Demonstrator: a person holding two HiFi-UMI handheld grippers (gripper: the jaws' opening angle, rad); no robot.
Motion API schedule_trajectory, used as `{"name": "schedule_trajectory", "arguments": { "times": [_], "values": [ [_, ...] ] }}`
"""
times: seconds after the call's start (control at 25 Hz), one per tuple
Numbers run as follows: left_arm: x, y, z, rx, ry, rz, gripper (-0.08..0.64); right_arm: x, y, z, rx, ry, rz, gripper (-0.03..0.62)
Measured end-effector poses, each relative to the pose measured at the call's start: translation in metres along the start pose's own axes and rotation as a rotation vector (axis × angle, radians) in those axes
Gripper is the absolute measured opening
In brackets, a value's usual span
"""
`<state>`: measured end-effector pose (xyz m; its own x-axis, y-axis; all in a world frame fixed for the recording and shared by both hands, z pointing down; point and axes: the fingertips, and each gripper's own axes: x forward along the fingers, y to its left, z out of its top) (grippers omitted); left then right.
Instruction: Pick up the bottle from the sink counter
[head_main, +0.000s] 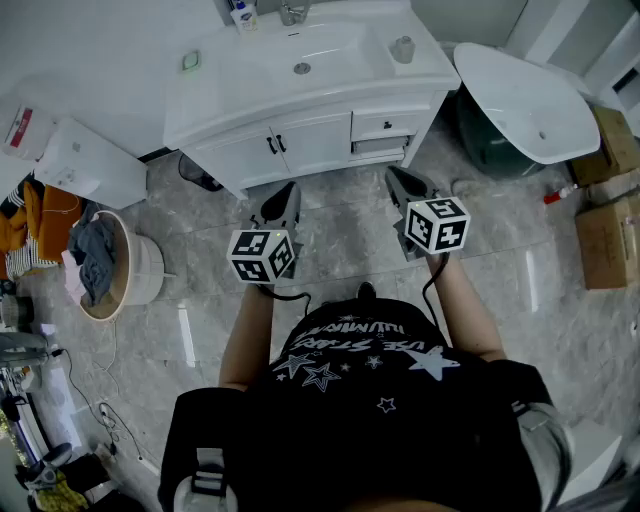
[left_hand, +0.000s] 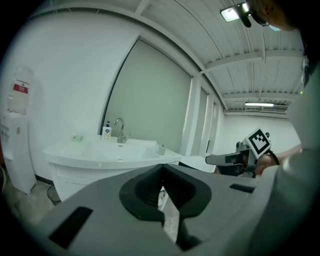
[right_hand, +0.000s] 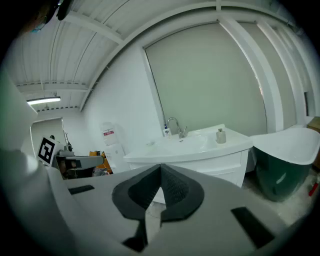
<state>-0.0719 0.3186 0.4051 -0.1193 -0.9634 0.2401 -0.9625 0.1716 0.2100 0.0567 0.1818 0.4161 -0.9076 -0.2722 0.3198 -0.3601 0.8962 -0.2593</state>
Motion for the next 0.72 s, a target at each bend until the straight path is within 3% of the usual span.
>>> {"name": "schedule_trajectory", "arguments": {
  "times": [0.72],
  "values": [
    [0.01, -0.015, -0.004, 0.031, 0.023, 0.021, 0.008, -0.005, -0.013, -0.004, 0.002, 0.0, 0.017, 0.006]
  ]
}}
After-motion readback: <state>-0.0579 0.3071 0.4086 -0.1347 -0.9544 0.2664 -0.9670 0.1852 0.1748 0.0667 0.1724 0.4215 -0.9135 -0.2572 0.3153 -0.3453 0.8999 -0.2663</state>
